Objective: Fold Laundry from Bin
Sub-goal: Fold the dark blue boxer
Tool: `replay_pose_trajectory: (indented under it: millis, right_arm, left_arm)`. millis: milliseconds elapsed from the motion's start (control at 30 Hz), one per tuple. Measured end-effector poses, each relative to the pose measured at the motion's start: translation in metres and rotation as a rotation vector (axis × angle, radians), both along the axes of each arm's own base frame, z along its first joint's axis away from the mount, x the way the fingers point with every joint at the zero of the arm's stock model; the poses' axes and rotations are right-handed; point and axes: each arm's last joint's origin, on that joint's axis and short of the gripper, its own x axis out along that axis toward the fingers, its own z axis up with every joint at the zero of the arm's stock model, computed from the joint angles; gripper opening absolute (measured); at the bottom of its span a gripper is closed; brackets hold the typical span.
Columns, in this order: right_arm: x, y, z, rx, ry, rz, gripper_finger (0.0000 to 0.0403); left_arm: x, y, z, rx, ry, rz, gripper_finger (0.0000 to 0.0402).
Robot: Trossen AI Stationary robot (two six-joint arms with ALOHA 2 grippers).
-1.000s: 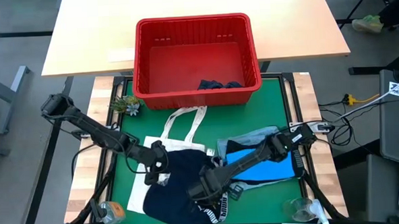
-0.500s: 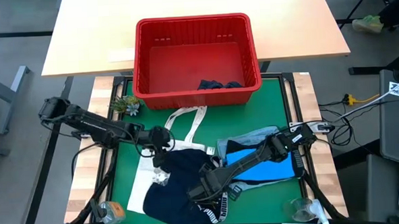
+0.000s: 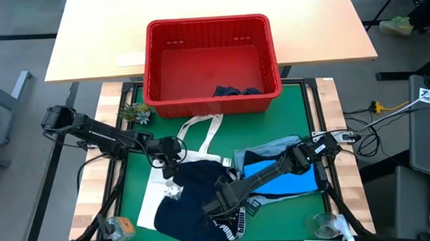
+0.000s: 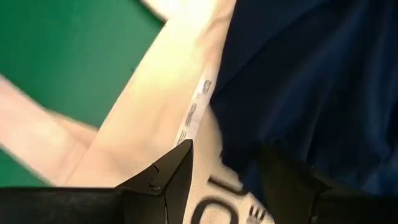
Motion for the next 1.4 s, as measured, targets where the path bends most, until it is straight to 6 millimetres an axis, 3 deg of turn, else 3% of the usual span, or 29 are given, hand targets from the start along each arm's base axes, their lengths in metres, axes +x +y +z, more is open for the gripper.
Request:
replay_pose_trajectory:
  millis: [200, 467, 733, 1000, 1400]
  right_arm:
    - [0.000, 0.000, 0.000, 0.000, 0.000, 0.000, 0.0026]
    - [0.000, 0.000, 0.000, -0.008, -0.004, 0.001, 0.0026]
    - [0.001, -0.001, 0.000, -0.032, -0.016, 0.006, 0.0026]
    - [0.001, -0.001, 0.000, -0.033, -0.016, 0.002, 0.0026]
    - [0.001, -0.001, 0.000, -0.040, -0.023, -0.056, 0.0026]
  left_arm:
    - [0.000, 0.000, -0.005, 0.027, -0.076, -0.030, 0.0171]
    - [-0.007, 0.001, -0.013, 0.038, -0.046, -0.032, 0.0164]
    - [-0.006, 0.001, -0.013, 0.067, -0.081, -0.062, 0.0104]
    - [-0.004, 0.001, -0.011, 0.069, -0.106, -0.066, 0.0009]
    - [-0.006, 0.001, -0.014, 0.066, -0.070, -0.067, 0.0001]
